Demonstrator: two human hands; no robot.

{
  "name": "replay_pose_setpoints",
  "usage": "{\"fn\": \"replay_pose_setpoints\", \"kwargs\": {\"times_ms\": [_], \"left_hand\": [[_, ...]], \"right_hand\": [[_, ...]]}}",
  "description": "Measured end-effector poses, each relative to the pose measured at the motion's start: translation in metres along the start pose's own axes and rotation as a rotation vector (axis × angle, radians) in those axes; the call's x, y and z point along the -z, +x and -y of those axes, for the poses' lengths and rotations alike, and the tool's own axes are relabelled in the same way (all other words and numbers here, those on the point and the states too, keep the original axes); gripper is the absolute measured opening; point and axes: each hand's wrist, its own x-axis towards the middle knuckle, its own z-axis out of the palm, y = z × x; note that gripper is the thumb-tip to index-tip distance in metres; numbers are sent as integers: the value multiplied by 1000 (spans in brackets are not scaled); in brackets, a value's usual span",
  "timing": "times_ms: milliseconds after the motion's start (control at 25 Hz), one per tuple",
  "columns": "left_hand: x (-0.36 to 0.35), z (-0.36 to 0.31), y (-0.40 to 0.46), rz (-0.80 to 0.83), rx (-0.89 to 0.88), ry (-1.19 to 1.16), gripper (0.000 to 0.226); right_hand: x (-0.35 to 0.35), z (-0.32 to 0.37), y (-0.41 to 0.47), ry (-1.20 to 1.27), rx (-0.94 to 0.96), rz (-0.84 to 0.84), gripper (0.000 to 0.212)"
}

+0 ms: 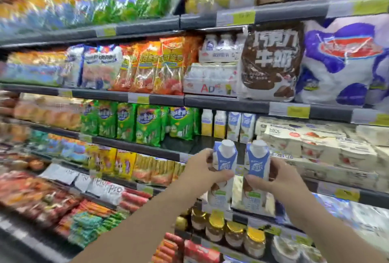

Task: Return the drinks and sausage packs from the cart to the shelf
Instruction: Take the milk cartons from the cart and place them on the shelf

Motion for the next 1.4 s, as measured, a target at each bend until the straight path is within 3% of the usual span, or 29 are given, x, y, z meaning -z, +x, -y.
{"fn": "replay_pose_setpoints", "kwargs": {"times_ms": [240, 640, 840, 1080, 1280, 1400], "left_hand": [[29, 22, 84, -59, 4, -42, 34], [2, 28, 203, -142, 6, -60, 33], [-12, 35, 249, -96, -13, 27, 32], [-16, 43, 267, -36, -72, 86, 31], [-7, 60, 268, 97, -116, 304, 45], [-7, 64, 268, 79, -147, 339, 46]], "right_hand": [[-36, 2, 78, -13, -8, -62, 39], [-34, -10, 186, -309, 48, -218, 39], [-38, -21, 221, -541, 59, -326, 45], [-45, -20, 237, -519, -85, -359, 40], [-58, -31, 228, -554, -73, -375, 63], [-66, -30, 224, -601, -109, -426, 59]]}}
